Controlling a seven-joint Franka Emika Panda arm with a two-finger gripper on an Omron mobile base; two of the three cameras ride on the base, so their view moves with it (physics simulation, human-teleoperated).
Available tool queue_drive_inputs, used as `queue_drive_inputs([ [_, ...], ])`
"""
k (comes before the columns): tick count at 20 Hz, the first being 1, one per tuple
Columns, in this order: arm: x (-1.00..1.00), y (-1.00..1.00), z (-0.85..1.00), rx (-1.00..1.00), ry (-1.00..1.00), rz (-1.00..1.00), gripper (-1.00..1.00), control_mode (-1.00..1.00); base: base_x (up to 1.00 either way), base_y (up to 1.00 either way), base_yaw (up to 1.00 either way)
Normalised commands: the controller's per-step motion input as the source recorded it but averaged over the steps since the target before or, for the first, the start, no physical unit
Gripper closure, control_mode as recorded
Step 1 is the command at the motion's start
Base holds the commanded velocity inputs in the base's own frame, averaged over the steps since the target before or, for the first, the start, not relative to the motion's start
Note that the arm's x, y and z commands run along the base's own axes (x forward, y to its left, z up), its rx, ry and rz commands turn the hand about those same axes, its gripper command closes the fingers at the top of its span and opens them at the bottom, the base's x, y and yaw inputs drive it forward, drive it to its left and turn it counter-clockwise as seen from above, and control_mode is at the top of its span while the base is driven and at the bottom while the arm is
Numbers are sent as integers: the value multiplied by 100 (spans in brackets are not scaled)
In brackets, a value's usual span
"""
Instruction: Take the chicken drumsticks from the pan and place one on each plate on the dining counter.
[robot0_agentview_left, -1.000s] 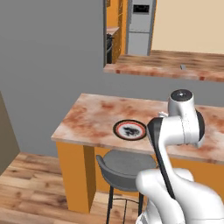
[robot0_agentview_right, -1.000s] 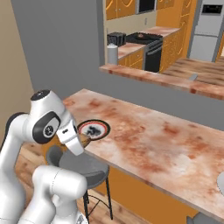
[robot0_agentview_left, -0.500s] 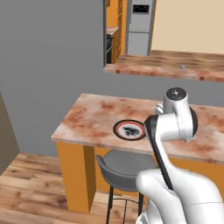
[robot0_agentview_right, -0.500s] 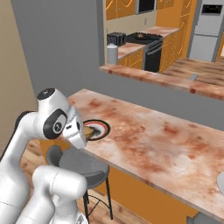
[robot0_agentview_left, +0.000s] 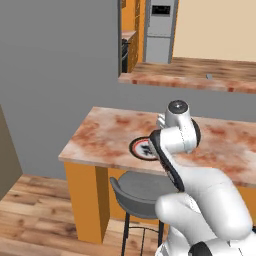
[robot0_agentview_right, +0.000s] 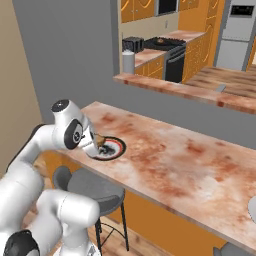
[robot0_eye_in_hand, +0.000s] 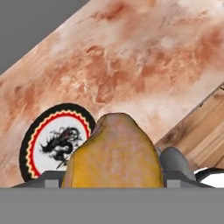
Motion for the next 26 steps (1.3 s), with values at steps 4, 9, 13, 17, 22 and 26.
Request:
queue_drive_inputs([
  [4,100,62,-38,0,7,11,100,-100,0,0,0],
  [9,97,6,-43,4,8,12,100,-100,0,0,0],
  [13,100,0,-65,7,19,13,100,-100,0,0,0],
  [17,67,0,-67,5,15,15,100,-100,0,0,0],
  [22,71,1,-51,1,5,11,100,-100,0,0,0],
  [26,51,0,-56,0,4,8,100,-100,0,0,0],
])
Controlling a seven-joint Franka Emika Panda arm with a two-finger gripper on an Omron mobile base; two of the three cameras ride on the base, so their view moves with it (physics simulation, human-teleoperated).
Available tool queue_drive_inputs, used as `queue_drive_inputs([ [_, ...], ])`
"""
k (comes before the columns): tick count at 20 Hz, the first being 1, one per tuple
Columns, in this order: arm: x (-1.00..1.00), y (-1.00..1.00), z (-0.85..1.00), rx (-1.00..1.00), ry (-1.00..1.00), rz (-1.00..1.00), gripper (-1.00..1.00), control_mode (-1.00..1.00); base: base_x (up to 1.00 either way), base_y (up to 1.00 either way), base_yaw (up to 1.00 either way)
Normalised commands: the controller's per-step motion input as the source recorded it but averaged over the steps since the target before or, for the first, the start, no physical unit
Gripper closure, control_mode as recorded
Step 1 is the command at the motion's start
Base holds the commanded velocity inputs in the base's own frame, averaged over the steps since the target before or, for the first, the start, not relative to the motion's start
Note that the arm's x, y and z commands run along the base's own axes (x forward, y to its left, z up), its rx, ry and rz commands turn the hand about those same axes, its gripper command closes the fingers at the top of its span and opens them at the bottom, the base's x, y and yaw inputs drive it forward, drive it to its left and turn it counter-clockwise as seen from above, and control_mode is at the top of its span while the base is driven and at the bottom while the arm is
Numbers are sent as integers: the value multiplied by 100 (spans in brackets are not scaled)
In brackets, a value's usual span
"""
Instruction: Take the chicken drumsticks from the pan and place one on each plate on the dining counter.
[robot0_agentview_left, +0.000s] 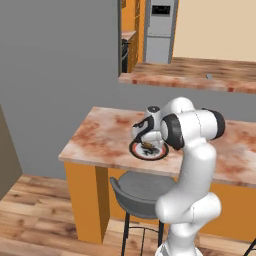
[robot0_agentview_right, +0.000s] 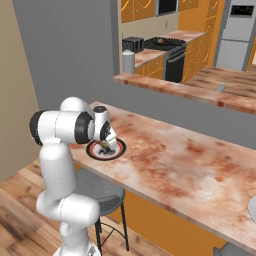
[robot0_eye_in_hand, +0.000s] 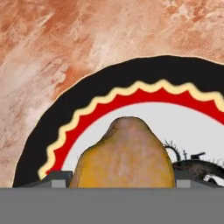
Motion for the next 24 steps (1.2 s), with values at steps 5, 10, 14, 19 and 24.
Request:
queue_drive_inputs([
  [5,30,0,-57,0,1,7,100,-100,0,0,0],
  [10,-6,0,-19,0,-5,2,-100,-100,0,0,0],
  [14,-46,0,0,2,-23,0,-100,-100,0,0,0],
  [19,-21,0,0,0,-17,1,-100,-100,0,0,0],
  [24,-4,-1,4,0,-14,2,-100,-100,0,0,0],
])
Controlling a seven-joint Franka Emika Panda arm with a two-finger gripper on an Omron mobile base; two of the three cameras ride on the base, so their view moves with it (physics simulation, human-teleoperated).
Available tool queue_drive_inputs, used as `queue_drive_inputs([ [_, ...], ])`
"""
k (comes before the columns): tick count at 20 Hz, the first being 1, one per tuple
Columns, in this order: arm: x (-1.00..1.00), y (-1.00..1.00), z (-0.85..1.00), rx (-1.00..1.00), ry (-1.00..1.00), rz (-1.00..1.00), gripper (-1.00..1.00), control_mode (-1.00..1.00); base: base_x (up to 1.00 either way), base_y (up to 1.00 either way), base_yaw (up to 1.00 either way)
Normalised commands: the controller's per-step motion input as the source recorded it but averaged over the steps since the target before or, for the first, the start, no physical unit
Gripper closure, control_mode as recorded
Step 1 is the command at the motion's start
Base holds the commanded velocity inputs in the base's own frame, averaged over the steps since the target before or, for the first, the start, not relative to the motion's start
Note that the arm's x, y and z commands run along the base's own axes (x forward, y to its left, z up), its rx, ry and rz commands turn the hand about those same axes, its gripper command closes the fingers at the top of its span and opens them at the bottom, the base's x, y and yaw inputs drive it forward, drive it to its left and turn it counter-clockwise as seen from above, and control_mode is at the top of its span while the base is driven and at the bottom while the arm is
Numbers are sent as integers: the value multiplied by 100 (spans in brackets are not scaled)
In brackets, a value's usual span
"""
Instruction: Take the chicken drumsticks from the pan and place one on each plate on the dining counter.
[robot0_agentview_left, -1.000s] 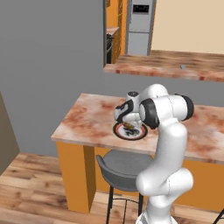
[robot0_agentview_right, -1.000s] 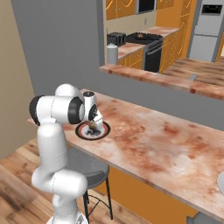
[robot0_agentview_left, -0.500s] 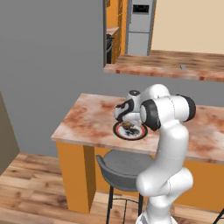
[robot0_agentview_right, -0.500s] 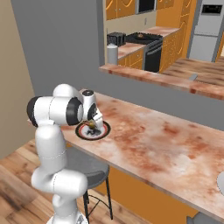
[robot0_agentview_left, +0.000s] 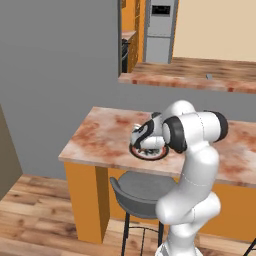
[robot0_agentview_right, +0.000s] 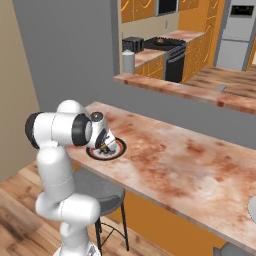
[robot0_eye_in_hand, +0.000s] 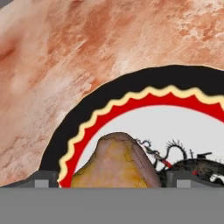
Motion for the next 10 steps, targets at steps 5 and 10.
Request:
queue_drive_inputs([
  [5,-2,-13,74,3,-10,7,-100,-100,0,0,0],
  [10,-30,-22,100,5,-13,21,-100,-100,0,0,0],
])
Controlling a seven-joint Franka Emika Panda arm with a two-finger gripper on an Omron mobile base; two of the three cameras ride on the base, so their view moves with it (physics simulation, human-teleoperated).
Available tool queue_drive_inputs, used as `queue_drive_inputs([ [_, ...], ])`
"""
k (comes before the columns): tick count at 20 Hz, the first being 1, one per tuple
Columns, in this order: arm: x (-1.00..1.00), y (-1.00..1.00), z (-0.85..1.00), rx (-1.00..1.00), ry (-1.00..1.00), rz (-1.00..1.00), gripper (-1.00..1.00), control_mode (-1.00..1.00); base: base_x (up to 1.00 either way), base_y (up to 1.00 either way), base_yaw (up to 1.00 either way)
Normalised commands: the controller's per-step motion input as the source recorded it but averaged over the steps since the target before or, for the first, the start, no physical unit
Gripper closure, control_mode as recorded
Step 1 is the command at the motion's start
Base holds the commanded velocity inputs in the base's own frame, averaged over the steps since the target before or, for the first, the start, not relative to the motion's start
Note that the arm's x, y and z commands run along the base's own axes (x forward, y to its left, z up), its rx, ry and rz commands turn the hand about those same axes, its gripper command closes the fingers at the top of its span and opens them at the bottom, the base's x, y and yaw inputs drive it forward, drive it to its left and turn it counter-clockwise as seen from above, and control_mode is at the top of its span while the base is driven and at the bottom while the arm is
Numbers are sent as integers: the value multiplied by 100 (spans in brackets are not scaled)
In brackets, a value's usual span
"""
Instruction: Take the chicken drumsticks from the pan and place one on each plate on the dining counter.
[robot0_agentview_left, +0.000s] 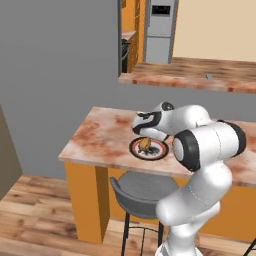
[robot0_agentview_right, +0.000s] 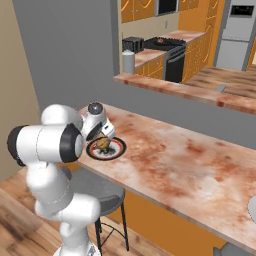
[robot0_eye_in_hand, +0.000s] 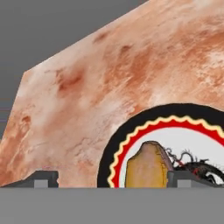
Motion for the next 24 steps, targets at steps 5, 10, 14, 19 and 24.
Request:
queue_drive_inputs([
  [5,-85,-12,100,1,-11,26,-100,-100,0,0,0],
  [10,-100,-2,100,-2,-1,20,-100,-100,0,0,0],
  [14,-100,0,100,-11,15,15,-100,-100,0,0,0],
  [19,-100,0,92,-23,23,14,-100,-100,0,0,0],
  [24,-95,1,-55,-35,41,5,-100,-100,0,0,0],
])
